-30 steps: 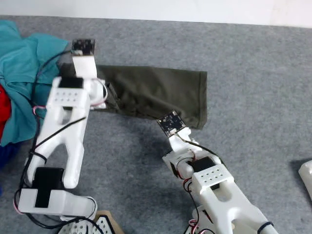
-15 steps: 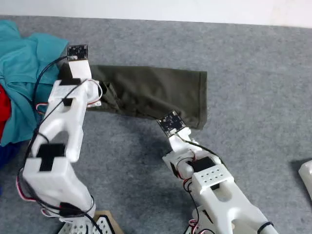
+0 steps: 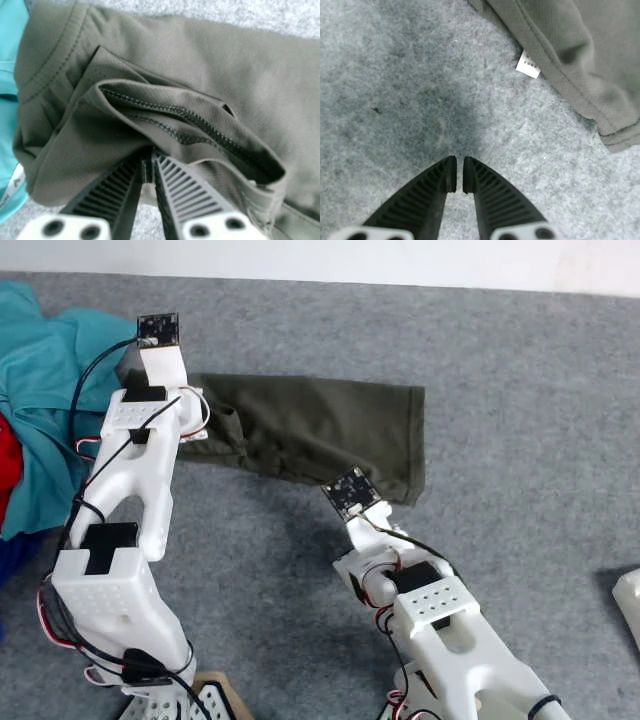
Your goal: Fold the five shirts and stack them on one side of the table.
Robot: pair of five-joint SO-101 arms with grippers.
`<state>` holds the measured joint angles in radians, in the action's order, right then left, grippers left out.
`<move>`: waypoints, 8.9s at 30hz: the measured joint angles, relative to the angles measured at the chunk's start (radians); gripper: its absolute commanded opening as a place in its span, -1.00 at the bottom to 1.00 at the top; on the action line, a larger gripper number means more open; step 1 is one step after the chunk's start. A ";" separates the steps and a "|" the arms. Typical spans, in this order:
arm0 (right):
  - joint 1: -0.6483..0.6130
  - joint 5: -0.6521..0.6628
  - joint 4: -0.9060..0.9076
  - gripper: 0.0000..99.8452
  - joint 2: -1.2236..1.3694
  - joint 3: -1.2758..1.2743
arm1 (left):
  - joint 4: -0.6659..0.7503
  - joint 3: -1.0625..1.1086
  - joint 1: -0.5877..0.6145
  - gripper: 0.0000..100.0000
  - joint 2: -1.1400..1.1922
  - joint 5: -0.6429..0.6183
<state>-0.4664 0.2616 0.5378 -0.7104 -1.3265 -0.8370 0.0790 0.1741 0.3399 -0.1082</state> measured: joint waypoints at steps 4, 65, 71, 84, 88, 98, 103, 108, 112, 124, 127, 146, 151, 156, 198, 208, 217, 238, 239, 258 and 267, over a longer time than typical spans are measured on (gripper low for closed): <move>0.000 0.000 0.000 -0.92 0.000 0.000 | 0.000 -0.015 0.000 -0.99 0.002 0.000; 0.040 0.000 0.000 -0.90 0.000 0.000 | -0.373 -0.543 0.086 -0.99 0.269 0.003; 0.247 -0.212 0.049 -0.57 -0.006 0.169 | -0.505 -0.535 0.086 -0.99 0.269 -0.091; 0.273 -0.296 -0.025 -0.56 0.068 0.342 | -0.575 -0.238 0.126 -0.99 -0.044 -0.098; 0.288 -0.296 -0.031 -0.56 0.244 0.462 | -0.431 0.018 0.127 -0.99 -0.213 -0.081; 0.336 -0.296 -0.137 -0.56 0.700 0.740 | -0.130 0.407 0.176 -0.99 -0.462 -0.080; 0.339 -0.296 -0.180 -0.56 0.822 0.790 | -0.063 0.446 0.176 -0.99 -0.453 -0.080; 0.344 -0.296 -0.186 -0.56 0.927 0.853 | -0.032 0.448 0.176 -0.99 -0.422 -0.080; 0.344 -0.296 -0.183 -0.57 0.991 0.904 | -0.029 0.448 0.176 -0.99 -0.410 -0.080; 0.341 -0.296 0.089 -0.98 1.168 1.227 | -0.028 0.454 0.189 -0.99 -0.410 -0.080; 0.339 -0.296 0.129 -0.99 1.177 1.261 | -0.028 0.454 0.252 -0.99 -0.410 -0.118; 0.345 -0.296 0.241 -0.99 1.089 1.274 | 0.025 0.454 0.740 -0.99 -0.410 -0.381; 0.324 -0.296 0.281 -0.99 1.089 1.321 | 0.049 0.466 0.736 -0.99 -0.410 -0.379; 0.233 -0.296 0.379 -0.99 1.089 1.465 | 0.049 0.477 0.744 -0.99 -0.410 -0.379; -0.413 -0.069 0.009 -0.58 1.450 2.068 | 0.146 0.586 0.819 -0.99 -0.410 -0.379; -0.410 -0.187 0.384 -0.57 1.455 2.415 | 0.146 0.586 0.819 -0.99 -0.407 -0.379; -0.276 -0.190 0.775 -0.99 1.453 2.882 | 0.146 0.586 0.773 -0.99 -0.407 -0.381; 0.178 -0.259 1.215 -0.99 1.241 2.971 | -0.288 0.029 0.160 -0.99 -0.407 -0.222; 0.193 -0.259 1.215 -0.99 1.212 2.954 | -0.307 0.006 0.135 -0.99 -0.407 -0.222; 0.476 -0.250 0.832 -0.99 0.298 1.191 | -0.373 -0.361 -0.114 -0.99 0.026 -0.221; 0.342 -0.272 0.222 -0.99 -0.028 0.305 | -0.423 -0.522 -0.161 -0.99 0.196 -0.219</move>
<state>-0.1243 -0.0100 0.7603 -0.7380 -1.0211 -1.2605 -0.4427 0.0130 0.5363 -0.3276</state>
